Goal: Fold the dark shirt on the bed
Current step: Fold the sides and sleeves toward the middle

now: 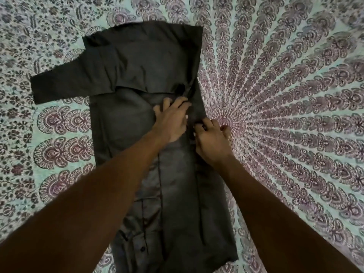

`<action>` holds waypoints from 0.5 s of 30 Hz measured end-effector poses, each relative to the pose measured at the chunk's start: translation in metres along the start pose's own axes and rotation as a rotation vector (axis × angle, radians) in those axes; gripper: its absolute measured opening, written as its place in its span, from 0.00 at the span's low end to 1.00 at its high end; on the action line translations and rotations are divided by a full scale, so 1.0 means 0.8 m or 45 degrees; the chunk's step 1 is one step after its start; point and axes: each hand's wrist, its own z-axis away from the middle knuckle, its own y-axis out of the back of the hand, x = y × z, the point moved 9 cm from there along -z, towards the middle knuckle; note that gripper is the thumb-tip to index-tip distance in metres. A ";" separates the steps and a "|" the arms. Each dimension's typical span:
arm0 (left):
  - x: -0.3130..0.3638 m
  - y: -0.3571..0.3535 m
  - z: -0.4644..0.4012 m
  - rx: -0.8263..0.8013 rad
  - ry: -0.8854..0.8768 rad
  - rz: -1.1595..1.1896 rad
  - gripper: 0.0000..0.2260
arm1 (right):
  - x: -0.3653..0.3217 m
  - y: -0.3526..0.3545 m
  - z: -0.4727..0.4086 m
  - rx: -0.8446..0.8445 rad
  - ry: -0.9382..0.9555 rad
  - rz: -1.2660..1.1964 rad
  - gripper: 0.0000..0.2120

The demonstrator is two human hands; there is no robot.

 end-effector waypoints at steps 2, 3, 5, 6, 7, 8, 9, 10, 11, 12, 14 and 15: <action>-0.001 0.025 -0.009 0.183 -0.014 0.055 0.17 | -0.002 0.016 -0.026 0.030 0.033 -0.026 0.20; -0.004 0.037 -0.015 0.265 0.020 0.071 0.16 | -0.001 0.022 -0.037 0.046 0.037 -0.044 0.21; -0.017 0.059 -0.033 0.356 0.155 0.109 0.16 | 0.006 0.029 -0.062 0.054 0.031 -0.105 0.22; -0.026 0.064 -0.042 0.351 0.229 0.121 0.17 | 0.008 0.030 -0.074 0.047 0.033 -0.136 0.23; -0.035 0.065 -0.053 0.308 0.288 0.114 0.19 | 0.011 0.031 -0.086 0.046 0.042 -0.174 0.24; -0.044 0.062 -0.062 0.241 0.330 0.096 0.22 | 0.013 0.032 -0.096 0.055 0.052 -0.217 0.24; -0.053 0.059 -0.073 0.171 0.355 0.068 0.25 | 0.015 0.034 -0.109 0.070 0.060 -0.252 0.23; -0.059 0.056 -0.081 0.114 0.357 0.025 0.27 | 0.017 0.037 -0.119 0.090 0.060 -0.273 0.21; -0.061 0.055 -0.088 0.085 0.331 -0.048 0.27 | 0.020 0.039 -0.130 0.109 0.054 -0.284 0.19; -0.061 0.056 -0.093 0.080 0.276 -0.143 0.25 | 0.021 0.041 -0.138 0.123 0.049 -0.291 0.17; -0.057 0.057 -0.098 0.084 0.149 -0.313 0.22 | 0.022 0.044 -0.149 0.152 0.061 -0.279 0.15; -0.060 0.058 -0.097 0.095 0.125 -0.350 0.22 | 0.023 0.044 -0.153 0.163 0.073 -0.259 0.15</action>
